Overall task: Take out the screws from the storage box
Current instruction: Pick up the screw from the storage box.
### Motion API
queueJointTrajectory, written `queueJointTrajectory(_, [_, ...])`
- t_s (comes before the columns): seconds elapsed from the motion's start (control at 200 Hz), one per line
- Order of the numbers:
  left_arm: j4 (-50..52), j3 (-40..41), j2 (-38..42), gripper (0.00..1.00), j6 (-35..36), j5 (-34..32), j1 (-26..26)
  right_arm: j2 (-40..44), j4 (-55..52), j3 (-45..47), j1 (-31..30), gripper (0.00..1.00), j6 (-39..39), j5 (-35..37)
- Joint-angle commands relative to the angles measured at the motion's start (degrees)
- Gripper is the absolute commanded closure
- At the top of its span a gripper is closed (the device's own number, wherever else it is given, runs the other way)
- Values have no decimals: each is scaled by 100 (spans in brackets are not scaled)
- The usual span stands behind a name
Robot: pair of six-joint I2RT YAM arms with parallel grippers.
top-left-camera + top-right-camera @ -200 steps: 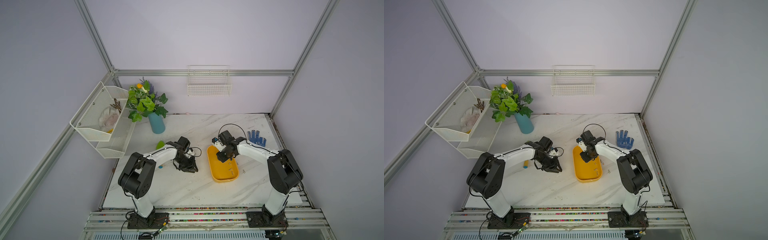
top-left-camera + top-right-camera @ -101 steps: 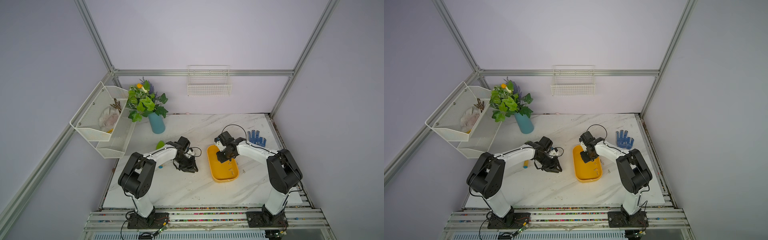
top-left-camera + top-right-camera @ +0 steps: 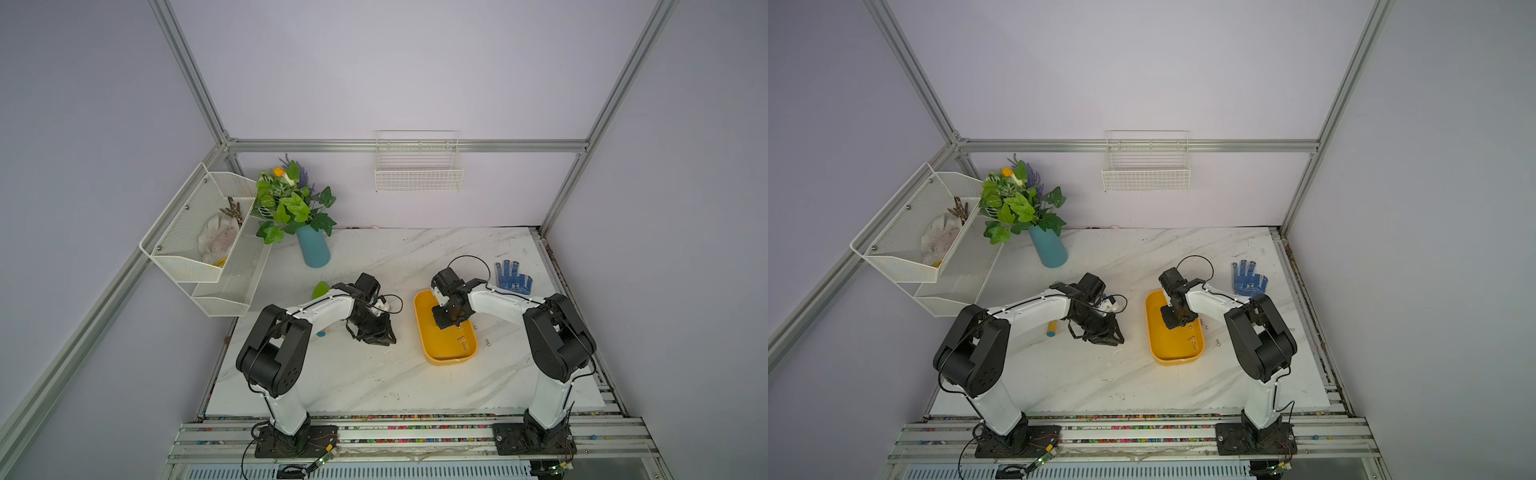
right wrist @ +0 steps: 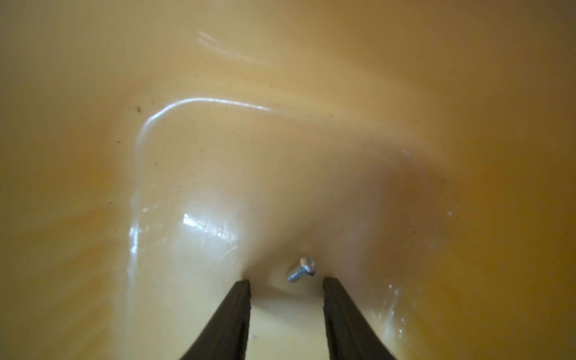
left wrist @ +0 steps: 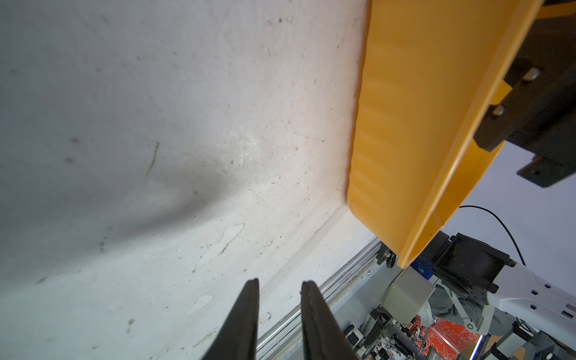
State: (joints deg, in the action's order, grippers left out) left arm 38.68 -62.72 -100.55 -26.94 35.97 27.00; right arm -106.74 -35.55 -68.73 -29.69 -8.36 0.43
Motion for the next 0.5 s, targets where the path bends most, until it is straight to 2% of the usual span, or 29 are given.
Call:
queueJointTrajectory(0.0, [138,-186,89,71,84,-38,-24,-178,106,-86,-35,60,-139,74])
queueJointTrajectory(0.32, [161,-185,98,71,110,-37,-29,-417,160,-103,-46,64,-106,133])
queueJointTrajectory(0.495, [163,-164,110,71,103,-46,-26,-437,143,-59,-59,70,-54,64])
